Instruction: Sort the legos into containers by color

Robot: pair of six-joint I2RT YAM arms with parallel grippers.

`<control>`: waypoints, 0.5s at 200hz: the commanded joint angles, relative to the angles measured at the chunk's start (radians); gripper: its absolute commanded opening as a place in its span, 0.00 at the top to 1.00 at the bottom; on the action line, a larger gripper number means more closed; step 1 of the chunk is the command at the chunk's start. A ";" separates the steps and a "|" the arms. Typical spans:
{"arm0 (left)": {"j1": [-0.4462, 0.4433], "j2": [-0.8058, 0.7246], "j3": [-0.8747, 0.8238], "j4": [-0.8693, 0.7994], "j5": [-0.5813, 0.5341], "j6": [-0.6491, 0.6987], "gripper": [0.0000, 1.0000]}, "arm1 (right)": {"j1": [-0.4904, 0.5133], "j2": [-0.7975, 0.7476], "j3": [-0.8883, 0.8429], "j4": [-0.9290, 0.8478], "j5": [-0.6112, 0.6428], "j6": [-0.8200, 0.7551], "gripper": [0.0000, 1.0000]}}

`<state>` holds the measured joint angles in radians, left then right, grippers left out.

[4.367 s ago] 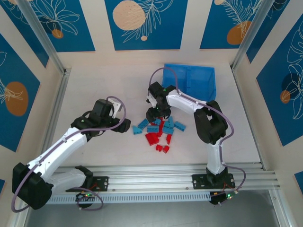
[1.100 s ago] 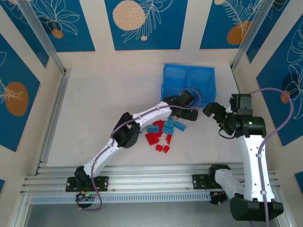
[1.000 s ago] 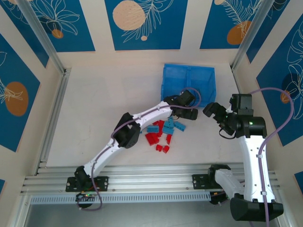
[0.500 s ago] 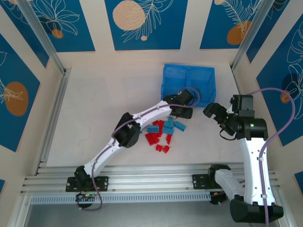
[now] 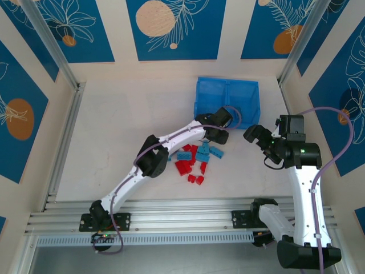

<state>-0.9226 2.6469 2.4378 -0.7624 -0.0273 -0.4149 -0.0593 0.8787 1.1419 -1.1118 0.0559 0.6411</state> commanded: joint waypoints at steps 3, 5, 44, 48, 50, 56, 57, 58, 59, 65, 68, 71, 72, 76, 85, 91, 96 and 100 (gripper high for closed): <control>0.001 -0.064 -0.054 -0.102 0.050 0.068 0.59 | -0.004 -0.012 -0.014 0.000 -0.028 0.019 0.00; 0.001 -0.067 -0.059 -0.103 0.049 0.071 0.59 | -0.002 -0.011 -0.015 0.000 -0.028 0.019 0.00; 0.001 -0.187 -0.180 -0.027 0.030 0.119 0.45 | -0.003 -0.016 -0.015 -0.010 -0.025 0.023 0.00; 0.001 -0.192 -0.180 -0.017 0.035 0.117 0.39 | -0.003 -0.015 -0.016 -0.009 -0.026 0.023 0.01; 0.001 -0.193 -0.180 -0.013 0.038 0.116 0.35 | -0.002 -0.016 -0.017 -0.009 -0.026 0.023 0.00; 0.000 -0.194 -0.174 0.000 0.044 0.102 0.25 | -0.002 -0.015 -0.018 -0.008 -0.028 0.023 0.01; 0.000 -0.194 -0.173 0.002 0.046 0.099 0.23 | -0.002 -0.015 -0.019 -0.008 -0.028 0.023 0.01; -0.001 -0.193 -0.172 0.003 0.047 0.096 0.22 | -0.001 -0.016 -0.019 -0.007 -0.028 0.023 0.01; -0.001 -0.193 -0.170 0.005 0.048 0.094 0.21 | -0.002 -0.015 -0.020 -0.007 -0.028 0.023 0.01; -0.001 -0.189 -0.164 0.019 0.053 0.068 0.14 | -0.002 -0.015 -0.023 -0.007 -0.028 0.023 0.01; -0.001 -0.185 -0.160 0.026 0.056 0.052 0.12 | -0.002 -0.014 -0.024 -0.005 -0.029 0.023 0.01; -0.002 -0.181 -0.156 0.033 0.057 0.038 0.10 | -0.002 -0.014 -0.025 -0.005 -0.029 0.023 0.01; -0.002 -0.180 -0.154 0.034 0.058 0.031 0.09 | -0.002 -0.014 -0.025 -0.005 -0.030 0.023 0.01; -0.002 -0.173 -0.146 0.041 0.060 0.011 0.07 | -0.002 -0.014 -0.027 -0.005 -0.031 0.022 0.01; -0.004 -0.152 -0.122 0.052 0.068 -0.035 0.03 | -0.002 -0.013 -0.028 -0.004 -0.032 0.023 0.00; -0.005 -0.137 -0.102 0.054 0.068 -0.059 0.01 | -0.002 -0.012 -0.027 -0.003 -0.032 0.024 0.01; -0.006 -0.122 -0.084 0.053 0.062 -0.081 0.00 | -0.003 -0.012 -0.026 -0.003 -0.032 0.026 0.00; -0.008 -0.111 -0.070 0.051 0.056 -0.099 0.00 | -0.002 -0.011 -0.024 -0.004 -0.033 0.026 0.01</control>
<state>-0.9241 2.5092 2.2868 -0.7403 0.0105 -0.3992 -0.0593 0.8780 1.1259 -1.1114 0.0490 0.6476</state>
